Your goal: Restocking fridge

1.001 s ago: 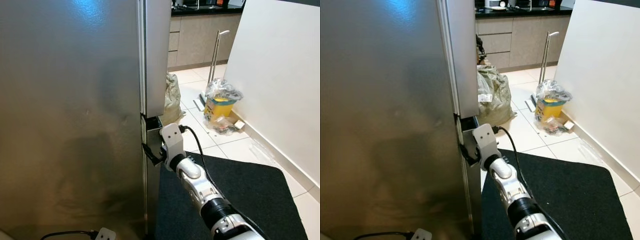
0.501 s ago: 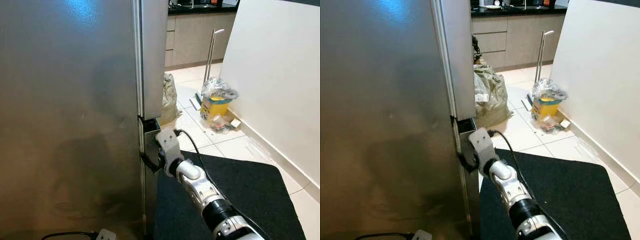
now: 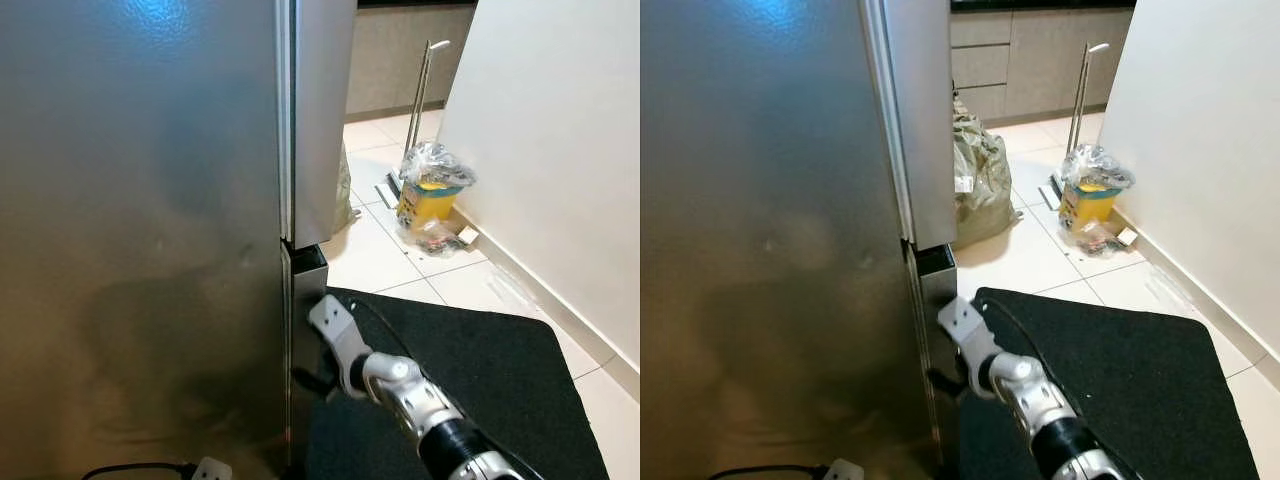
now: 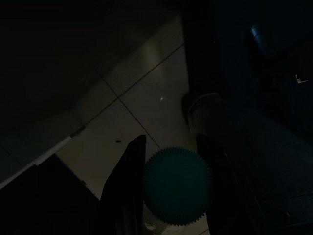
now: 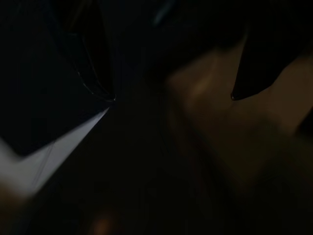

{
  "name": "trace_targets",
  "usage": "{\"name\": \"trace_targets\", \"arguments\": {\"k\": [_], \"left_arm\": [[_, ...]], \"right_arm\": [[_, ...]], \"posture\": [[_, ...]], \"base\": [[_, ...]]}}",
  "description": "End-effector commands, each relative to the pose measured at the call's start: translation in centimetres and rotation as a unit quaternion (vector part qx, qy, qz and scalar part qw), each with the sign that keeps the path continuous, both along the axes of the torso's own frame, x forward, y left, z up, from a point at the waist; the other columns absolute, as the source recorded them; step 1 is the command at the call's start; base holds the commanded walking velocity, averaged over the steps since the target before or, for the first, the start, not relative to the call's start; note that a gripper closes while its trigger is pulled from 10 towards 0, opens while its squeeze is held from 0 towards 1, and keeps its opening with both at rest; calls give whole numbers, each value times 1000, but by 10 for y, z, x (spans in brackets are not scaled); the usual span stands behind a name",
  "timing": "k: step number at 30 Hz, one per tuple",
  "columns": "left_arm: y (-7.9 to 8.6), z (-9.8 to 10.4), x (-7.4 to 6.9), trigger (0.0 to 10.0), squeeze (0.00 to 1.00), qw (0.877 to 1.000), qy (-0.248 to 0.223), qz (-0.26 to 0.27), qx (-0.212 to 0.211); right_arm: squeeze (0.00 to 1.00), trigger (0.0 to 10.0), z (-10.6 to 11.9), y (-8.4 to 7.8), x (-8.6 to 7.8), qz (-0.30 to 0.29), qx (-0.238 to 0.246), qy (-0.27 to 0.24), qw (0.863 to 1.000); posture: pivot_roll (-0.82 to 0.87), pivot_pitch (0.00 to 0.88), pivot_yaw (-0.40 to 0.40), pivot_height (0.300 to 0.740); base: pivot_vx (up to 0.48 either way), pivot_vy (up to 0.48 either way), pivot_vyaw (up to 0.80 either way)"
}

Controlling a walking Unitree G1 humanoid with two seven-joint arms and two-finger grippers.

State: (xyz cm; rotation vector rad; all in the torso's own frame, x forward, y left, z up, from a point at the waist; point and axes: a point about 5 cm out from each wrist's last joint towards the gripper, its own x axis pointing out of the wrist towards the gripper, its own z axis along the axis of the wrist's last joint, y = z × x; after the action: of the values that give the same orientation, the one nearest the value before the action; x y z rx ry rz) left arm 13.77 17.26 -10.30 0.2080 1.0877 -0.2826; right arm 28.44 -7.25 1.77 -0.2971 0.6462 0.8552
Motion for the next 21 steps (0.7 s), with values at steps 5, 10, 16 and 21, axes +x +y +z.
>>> {"name": "trace_targets", "arguments": {"k": [5,10,16,21], "left_arm": [[-5,-3,-9,10000,0,1000,16,-7,-5],[-5,-4,-10,10000,0,1000,17,-4,-5],[-3,-4,-12,10000,0,1000,19,0,-4],[-2,-4,-11,10000,0,1000,17,5,-6]], "right_arm": [[0,10000,-59,-53,-38,-36,-163,56,984],[0,10000,-83,-104,-67,-126,-239,79,959],[0,10000,-96,-138,-97,-182,-271,110,939],[0,10000,-107,-157,-129,-227,-291,149,918]], "posture": [[-83,0,-45,740],[-81,0,-46,740],[-81,0,-44,740],[-80,0,-40,740]], "base": [[0,0,0],[0,0,0],[0,0,0],[0,0,0]]}}
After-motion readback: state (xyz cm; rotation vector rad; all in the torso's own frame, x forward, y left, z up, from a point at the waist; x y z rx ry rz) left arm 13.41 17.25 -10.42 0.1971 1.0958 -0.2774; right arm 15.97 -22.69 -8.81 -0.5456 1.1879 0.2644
